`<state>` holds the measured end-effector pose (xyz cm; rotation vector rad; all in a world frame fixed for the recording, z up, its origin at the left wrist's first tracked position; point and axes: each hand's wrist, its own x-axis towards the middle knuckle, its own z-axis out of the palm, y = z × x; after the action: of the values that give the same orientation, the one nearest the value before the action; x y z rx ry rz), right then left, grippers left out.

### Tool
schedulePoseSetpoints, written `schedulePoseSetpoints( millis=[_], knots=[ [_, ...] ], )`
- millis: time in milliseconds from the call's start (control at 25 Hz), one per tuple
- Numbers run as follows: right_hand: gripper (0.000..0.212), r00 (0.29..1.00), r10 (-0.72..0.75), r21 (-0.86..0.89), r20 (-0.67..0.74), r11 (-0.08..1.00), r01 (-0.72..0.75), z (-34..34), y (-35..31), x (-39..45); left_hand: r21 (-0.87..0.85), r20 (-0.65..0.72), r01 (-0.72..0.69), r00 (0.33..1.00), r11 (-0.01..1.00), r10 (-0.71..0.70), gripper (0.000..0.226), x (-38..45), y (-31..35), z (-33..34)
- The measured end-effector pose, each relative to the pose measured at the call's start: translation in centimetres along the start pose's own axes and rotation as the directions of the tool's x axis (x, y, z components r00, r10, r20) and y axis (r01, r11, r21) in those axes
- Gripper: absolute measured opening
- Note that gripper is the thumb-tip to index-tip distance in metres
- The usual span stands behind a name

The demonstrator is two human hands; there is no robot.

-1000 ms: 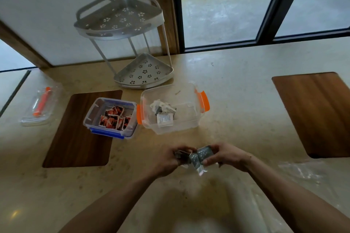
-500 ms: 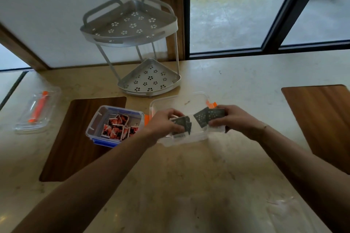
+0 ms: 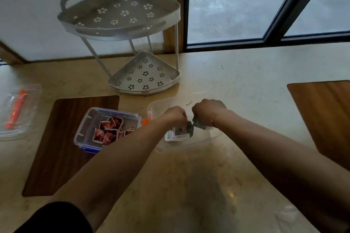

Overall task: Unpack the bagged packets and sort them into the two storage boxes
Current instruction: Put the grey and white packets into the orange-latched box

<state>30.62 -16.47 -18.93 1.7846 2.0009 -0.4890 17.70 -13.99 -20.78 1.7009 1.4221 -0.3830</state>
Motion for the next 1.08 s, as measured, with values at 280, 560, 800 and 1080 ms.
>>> schedulePoseSetpoints(
  millis=[280,560,800,1080],
  knots=[
    [0.038,0.942,-0.133,-0.157,0.308,0.969,0.189,1.3,-2.4,2.2,0.247,0.044,-0.026,0.999,0.969,0.015,0.018,1.6,-2.0,1.9],
    [0.027,0.978,-0.188,-0.186,0.095,0.961,0.203,4.5,-1.5,3.6,0.345,-0.072,-0.12,0.986,0.931,0.154,0.012,1.4,-2.8,3.2],
    [0.025,0.988,-0.151,-0.202,0.028,0.967,0.154,3.7,-1.2,1.9,0.407,-0.168,-0.149,0.957,0.901,0.235,0.023,-0.1,-3.1,3.2],
    [0.038,0.982,-0.026,0.021,-0.185,0.999,0.031,2.4,-0.5,-2.0,0.361,-0.276,-0.191,0.913,0.913,0.3,0.019,-3.3,-3.2,0.5]
  ],
)
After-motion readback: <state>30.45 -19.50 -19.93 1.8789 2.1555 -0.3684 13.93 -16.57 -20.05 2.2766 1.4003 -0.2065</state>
